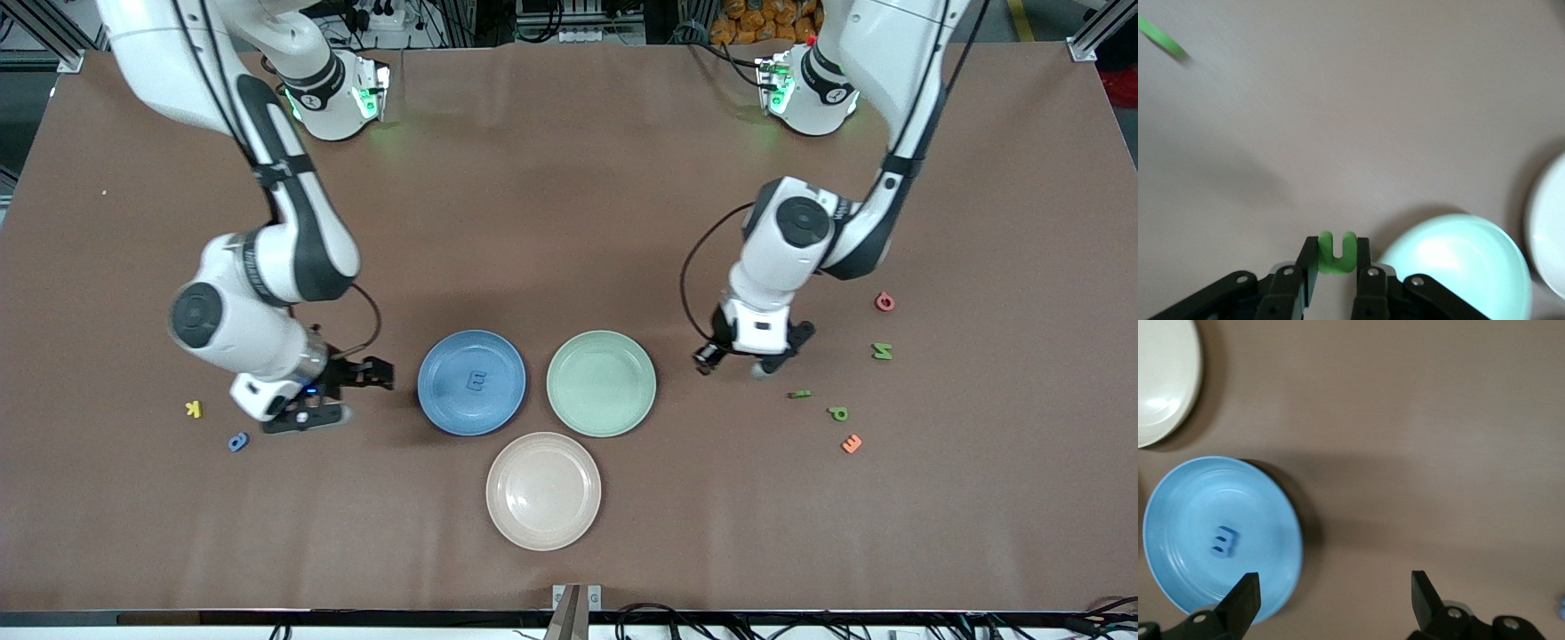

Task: Sort letters by color into matching plates
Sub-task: 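Place the green u on the green plate while the right gripper reaches the G, then grasp the blue G with the right gripper while the left gripper grasps a green letter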

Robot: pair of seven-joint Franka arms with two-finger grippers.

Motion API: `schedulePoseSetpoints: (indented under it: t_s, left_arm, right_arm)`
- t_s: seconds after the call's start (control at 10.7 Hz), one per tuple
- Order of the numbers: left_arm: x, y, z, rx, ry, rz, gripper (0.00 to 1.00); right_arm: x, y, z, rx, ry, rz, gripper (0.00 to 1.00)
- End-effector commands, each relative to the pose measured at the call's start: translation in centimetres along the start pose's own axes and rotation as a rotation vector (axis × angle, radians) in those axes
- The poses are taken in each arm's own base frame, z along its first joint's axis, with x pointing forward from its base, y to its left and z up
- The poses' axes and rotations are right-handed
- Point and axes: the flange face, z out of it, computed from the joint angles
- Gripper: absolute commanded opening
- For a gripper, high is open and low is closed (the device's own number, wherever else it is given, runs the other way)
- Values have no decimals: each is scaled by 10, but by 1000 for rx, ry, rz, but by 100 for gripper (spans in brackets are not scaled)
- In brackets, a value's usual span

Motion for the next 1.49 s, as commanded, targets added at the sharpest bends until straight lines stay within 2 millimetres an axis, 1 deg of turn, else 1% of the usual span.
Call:
schedulePoseSetpoints:
  t_s: [0.0,0.09,0.19,0.28,0.37,0.47,0.56,0.65,0.84,0.93,1.12,1.21,1.4]
  left_arm:
    - [-47,47,19,-33,-29,35,0]
    - [-68,61,25,-44,-40,57,0]
    - [-85,73,31,-55,-49,78,0]
    - [-91,83,32,-71,-50,88,0]
    - [-97,92,29,-85,-50,99,0]
    - [-97,94,30,-88,-49,101,13]
    - [-97,92,33,-83,-43,133,99]
    - [-98,93,34,-83,-46,117,100]
    - [-84,90,33,-81,-37,90,100]
    - [-67,85,33,-73,-27,65,100]
    - [-13,67,29,-2,-21,-14,100]
    - [13,57,22,27,-17,-84,100]
    - [55,36,19,85,-8,-253,100]
  right_arm:
    - [-10,52,-34,-5,-42,119,100]
    - [-12,72,-35,-16,-45,163,100]
    - [-14,98,-32,-24,-55,184,100]
    - [-16,119,-27,-60,-68,134,100]
    - [-22,141,-23,-85,-90,79,100]
    - [-29,155,-16,-83,-105,54,100]
    - [-33,166,-8,-82,-116,33,100]
    - [-38,172,4,-84,-128,21,100]
    - [-51,182,28,-110,-72,31,100]
    - [-56,185,35,-119,-54,34,100]
    - [-71,191,53,-133,-37,45,100]
    - [-77,197,65,-143,-30,50,100]
    - [-82,203,80,-152,-24,56,100]
